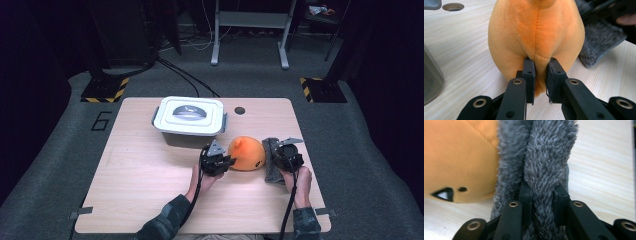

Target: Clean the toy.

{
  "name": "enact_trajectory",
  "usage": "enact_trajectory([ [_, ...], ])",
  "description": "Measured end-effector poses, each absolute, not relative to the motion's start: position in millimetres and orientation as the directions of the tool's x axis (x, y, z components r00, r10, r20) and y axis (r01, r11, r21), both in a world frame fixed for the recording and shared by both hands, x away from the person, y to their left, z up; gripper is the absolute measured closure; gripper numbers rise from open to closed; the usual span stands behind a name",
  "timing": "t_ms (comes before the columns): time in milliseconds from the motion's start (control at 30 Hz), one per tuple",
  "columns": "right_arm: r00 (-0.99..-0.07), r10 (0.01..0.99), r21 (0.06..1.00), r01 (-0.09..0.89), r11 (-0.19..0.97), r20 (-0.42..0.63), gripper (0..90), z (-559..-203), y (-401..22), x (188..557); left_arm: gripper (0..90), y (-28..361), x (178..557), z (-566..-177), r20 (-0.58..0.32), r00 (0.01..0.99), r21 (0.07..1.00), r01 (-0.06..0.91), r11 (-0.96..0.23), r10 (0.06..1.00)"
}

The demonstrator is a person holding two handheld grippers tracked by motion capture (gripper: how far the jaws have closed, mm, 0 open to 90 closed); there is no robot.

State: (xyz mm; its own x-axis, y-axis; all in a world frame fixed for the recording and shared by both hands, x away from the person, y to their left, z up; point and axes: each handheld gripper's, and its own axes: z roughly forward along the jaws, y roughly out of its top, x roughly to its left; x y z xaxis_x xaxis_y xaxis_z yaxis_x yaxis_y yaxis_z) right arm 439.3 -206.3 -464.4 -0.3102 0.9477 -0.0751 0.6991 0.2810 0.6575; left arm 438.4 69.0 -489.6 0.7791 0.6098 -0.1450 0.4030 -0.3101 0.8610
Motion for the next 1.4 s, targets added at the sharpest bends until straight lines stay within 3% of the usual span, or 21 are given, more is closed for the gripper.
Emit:
enact_trajectory([
  [133,-0.318,0.944,0.709,0.646,0.285,-0.090,74.1,-443,-204,430,78.6,69,438,-490,-0.143,0.784,0.862,0.398,-0.312,0.605],
  [367,-0.423,0.902,0.787,0.524,0.324,-0.089,74.1,-407,-178,417,77.9,67,438,-489,-0.130,0.789,0.866,0.386,-0.319,0.601],
  [600,-0.409,0.907,0.736,0.582,0.346,-0.103,74.7,-427,-167,433,74.8,68,439,-491,-0.141,0.795,0.865,0.388,-0.317,0.590],
  [800,-0.391,0.916,0.721,0.608,0.333,-0.093,75.2,-437,-174,435,61.4,68,439,-490,-0.147,0.798,0.868,0.388,-0.310,0.585],
  [933,-0.381,0.920,0.722,0.612,0.324,-0.091,75.2,-442,-178,438,45.5,74,439,-493,-0.158,0.793,0.862,0.401,-0.309,0.588],
  [1133,-0.371,0.924,0.720,0.616,0.318,-0.091,75.2,-443,-179,437,40.9,84,445,-509,-0.228,0.765,0.835,0.472,-0.283,0.602],
  [1267,-0.370,0.925,0.719,0.618,0.318,-0.091,75.2,-444,-180,437,46.1,83,448,-514,-0.249,0.769,0.833,0.481,-0.276,0.588],
  [1400,-0.373,0.923,0.719,0.615,0.323,-0.095,75.3,-444,-181,436,64.6,78,446,-511,-0.220,0.786,0.850,0.445,-0.282,0.577],
])
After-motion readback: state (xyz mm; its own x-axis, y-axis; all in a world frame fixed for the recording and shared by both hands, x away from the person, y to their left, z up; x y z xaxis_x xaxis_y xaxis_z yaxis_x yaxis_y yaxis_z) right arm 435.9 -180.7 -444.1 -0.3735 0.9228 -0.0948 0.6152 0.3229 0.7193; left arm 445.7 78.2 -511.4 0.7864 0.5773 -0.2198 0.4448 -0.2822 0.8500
